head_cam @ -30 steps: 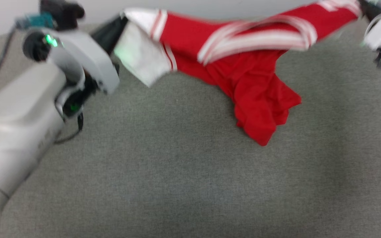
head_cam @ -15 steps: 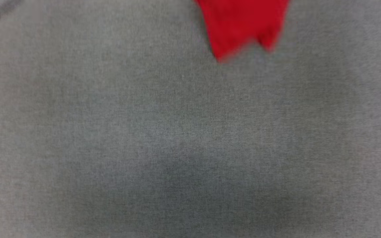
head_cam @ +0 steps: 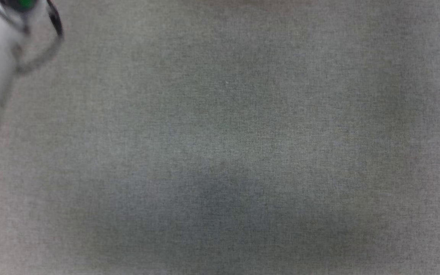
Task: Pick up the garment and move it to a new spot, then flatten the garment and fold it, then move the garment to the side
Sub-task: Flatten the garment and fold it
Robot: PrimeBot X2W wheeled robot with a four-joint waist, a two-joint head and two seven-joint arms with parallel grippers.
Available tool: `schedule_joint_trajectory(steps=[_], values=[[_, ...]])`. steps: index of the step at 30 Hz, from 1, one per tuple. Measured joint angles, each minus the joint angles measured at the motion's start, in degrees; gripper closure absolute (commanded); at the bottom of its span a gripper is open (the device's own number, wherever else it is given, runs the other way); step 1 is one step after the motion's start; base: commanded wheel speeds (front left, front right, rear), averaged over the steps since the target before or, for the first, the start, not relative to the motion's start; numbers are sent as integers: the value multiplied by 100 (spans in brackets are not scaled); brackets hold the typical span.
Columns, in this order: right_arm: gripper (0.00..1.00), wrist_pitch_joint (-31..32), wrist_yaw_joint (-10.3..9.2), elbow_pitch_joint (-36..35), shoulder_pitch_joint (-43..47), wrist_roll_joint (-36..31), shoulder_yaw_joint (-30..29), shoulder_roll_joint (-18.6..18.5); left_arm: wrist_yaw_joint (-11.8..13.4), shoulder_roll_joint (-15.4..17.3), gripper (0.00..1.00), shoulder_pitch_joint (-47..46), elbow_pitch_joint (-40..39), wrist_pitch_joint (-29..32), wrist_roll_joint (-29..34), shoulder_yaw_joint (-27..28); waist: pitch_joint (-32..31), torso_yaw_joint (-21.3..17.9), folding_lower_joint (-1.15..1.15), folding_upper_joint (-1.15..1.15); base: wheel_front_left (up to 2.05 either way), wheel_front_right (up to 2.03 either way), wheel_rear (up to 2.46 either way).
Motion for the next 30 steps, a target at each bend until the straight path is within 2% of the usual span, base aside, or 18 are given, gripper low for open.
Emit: schedule_joint_trajectory(steps=[4, 9, 12, 15, 20, 23, 30], values=[[100, 224, 0, -622, 849, 493, 508, -159, 0, 271, 100, 922, -783, -82, -159, -102, -129, 42, 0, 0, 0, 0, 0], [100, 795, 0, -1960, 2441, 1299, 951, -509, 0, 635, 100, 2150, -1691, -116, -286, 194, -380, 83, 0, 0, 0, 0, 0], [100, 1250, 1, -2947, 3583, 1678, 1006, -706, 0, 784, 100, 2892, -2325, -118, -210, 522, -557, 108, 0, 0, 0, 0, 0], [100, 1748, 1, -3952, 4736, 1930, 781, -780, 0, 814, 100, 3676, -2806, -127, -67, 931, -746, 142, 0, 0, 0, 0, 0], [100, 2672, 1, -5538, 6413, 1982, 363, -619, 0, 893, 100, 4817, -3062, -127, 605, 1077, -1070, 197, 0, 0, 0, 0, 0], [100, 3161, 1, -6345, 7194, 1887, 213, -469, 1, 864, 100, 5330, -3179, -127, 702, 1128, -1233, 217, 0, 0, 0, 0, 0], [100, 3827, 1, -7575, 8244, 1734, -151, -147, 162, 1063, 100, 6333, -3777, -131, 906, 1410, -1441, 174, 0, 0, 0, 0, 0]])
